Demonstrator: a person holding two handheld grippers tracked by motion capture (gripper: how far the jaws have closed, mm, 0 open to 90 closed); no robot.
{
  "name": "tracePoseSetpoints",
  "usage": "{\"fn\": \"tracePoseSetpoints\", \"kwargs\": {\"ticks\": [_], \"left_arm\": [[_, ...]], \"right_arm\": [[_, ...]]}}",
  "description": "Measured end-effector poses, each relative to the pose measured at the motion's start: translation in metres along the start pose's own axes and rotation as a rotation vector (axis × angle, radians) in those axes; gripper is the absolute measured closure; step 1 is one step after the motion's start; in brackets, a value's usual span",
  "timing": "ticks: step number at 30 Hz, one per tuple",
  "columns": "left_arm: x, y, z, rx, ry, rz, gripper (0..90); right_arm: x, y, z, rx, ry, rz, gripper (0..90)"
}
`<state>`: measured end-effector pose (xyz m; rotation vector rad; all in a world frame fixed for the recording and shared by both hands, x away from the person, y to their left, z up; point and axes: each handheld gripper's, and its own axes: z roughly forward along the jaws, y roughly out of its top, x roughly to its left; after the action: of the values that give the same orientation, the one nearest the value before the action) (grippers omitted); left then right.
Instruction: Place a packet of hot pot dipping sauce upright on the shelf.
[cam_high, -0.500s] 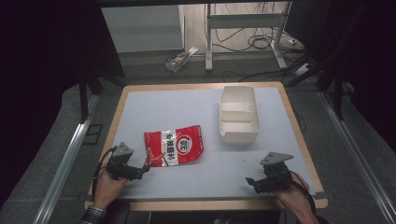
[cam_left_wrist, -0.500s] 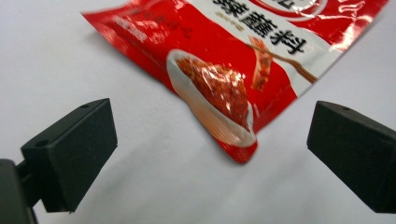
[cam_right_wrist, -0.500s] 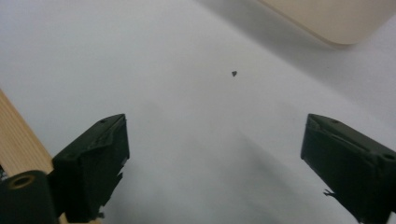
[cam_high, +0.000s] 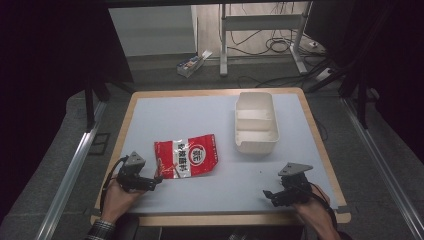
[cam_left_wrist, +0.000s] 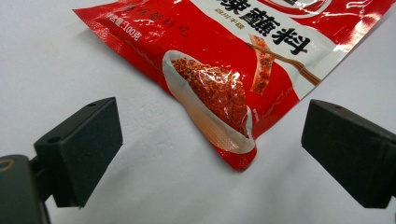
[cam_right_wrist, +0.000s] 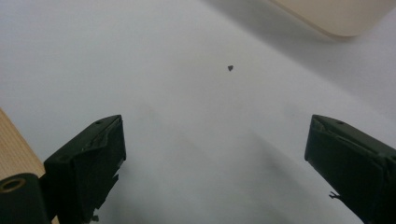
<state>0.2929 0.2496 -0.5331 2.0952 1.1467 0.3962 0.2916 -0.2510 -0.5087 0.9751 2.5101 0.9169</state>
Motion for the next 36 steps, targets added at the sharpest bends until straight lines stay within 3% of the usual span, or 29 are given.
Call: {"fn": "tracePoseSetpoints", "kwargs": {"ticks": [5, 16, 22, 27, 33, 36], "left_arm": [[0.0, 0.004, 0.0, -0.007, 0.0, 0.02, 18.0], [0.009, 0.02, 0.005, -0.032, -0.018, -0.013, 51.7], [0.026, 0.036, 0.015, -0.042, -0.029, -0.034, 72.6], [0.033, 0.048, 0.026, -0.03, -0.024, -0.021, 88.0], [0.038, 0.061, 0.039, -0.022, -0.003, -0.02, 89.6], [0.047, 0.068, 0.05, -0.009, 0.008, -0.04, 89.6]], "right_arm": [[0.001, 0.0, 0.001, 0.001, 0.001, -0.009, 5.4], [0.001, 0.002, 0.001, 0.0, -0.006, -0.026, 5.6], [0.002, 0.002, 0.003, 0.007, -0.008, -0.036, 5.8], [0.002, 0.002, 0.003, 0.013, -0.013, -0.04, 5.8], [0.002, 0.002, 0.004, 0.013, -0.015, -0.045, 5.8], [0.003, 0.002, 0.004, 0.016, -0.013, -0.047, 5.8]]}}
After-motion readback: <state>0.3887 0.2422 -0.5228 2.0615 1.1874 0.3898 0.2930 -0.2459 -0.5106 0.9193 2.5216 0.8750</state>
